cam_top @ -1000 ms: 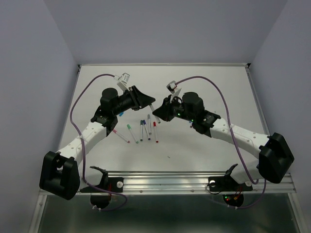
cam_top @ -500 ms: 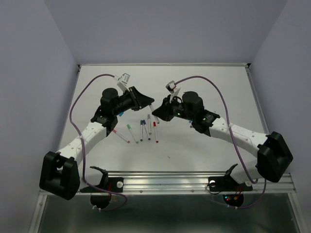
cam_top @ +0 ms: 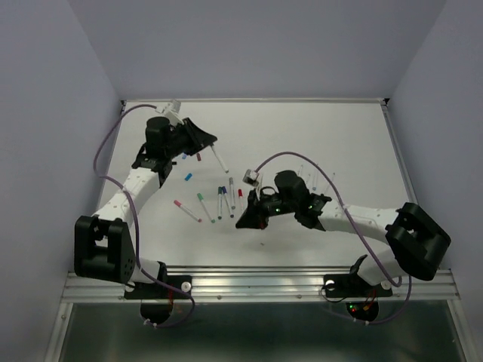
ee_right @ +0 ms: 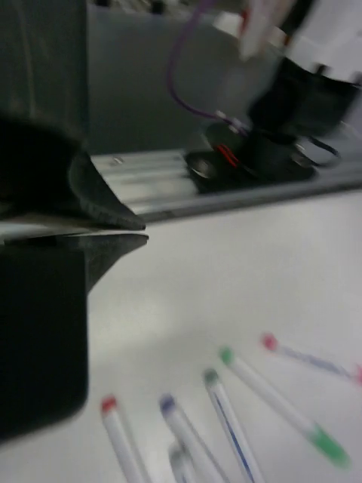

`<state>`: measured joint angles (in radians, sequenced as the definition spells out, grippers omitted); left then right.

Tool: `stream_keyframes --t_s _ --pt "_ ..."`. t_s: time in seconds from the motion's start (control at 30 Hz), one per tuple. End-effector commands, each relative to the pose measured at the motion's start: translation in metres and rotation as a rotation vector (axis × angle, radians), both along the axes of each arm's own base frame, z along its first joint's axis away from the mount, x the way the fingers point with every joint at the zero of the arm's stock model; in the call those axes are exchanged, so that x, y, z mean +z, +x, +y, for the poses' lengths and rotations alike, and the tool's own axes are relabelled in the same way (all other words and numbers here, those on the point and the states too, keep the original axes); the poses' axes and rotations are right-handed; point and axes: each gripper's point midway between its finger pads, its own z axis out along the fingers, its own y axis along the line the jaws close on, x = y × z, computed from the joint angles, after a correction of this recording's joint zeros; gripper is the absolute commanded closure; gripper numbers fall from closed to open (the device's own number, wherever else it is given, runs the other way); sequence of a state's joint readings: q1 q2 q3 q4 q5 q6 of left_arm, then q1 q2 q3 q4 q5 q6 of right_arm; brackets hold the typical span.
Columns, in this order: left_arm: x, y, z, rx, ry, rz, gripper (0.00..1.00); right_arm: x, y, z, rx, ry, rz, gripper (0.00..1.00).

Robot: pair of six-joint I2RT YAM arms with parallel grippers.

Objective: Open the pen caps

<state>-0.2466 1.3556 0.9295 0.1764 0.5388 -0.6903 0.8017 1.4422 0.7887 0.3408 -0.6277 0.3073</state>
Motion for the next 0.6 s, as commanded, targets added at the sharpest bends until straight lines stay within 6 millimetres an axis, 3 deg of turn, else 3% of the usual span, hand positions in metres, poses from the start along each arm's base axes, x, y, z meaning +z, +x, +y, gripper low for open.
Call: stream_keyframes --t_s 0.0,0.17,0.33,0.4,0.47,0.5,0.53,0.57 --pt "0.113 0.064 0.056 0.233 -0.032 -0.383 1.0 -0.013 -0.105 -0.01 0.349 -0.007 0.213 0.99" --pt "0.114 0.076 0.077 0.307 -0.037 -0.367 1.0 -0.011 -0.11 -0.014 0.317 0.01 0.234 0.99" --pt "0.1 0.064 0.065 0.23 -0.066 -0.342 1.0 -0.006 -0.065 -0.008 0.071 -0.039 0.133 0.99" --pt "0.093 0.055 0.063 0.212 -0.073 -0.323 1.0 0.001 -0.034 -0.01 -0.046 -0.048 0.079 0.98" --pt "0.093 0.042 0.055 0.17 -0.09 -0.324 1.0 0.018 0.012 -0.014 -0.226 -0.047 -0.007 0.83" --pt "0.083 0.035 0.05 0.153 -0.092 -0.304 1.0 0.036 0.035 -0.014 -0.31 -0.03 -0.058 0.75" --pt "0.08 0.03 0.046 0.138 -0.096 -0.298 1.0 0.039 0.046 -0.014 -0.342 -0.032 -0.07 0.53" --pt "0.083 0.022 0.041 0.125 -0.105 -0.305 1.0 0.044 0.055 -0.014 -0.36 -0.028 -0.086 0.43"
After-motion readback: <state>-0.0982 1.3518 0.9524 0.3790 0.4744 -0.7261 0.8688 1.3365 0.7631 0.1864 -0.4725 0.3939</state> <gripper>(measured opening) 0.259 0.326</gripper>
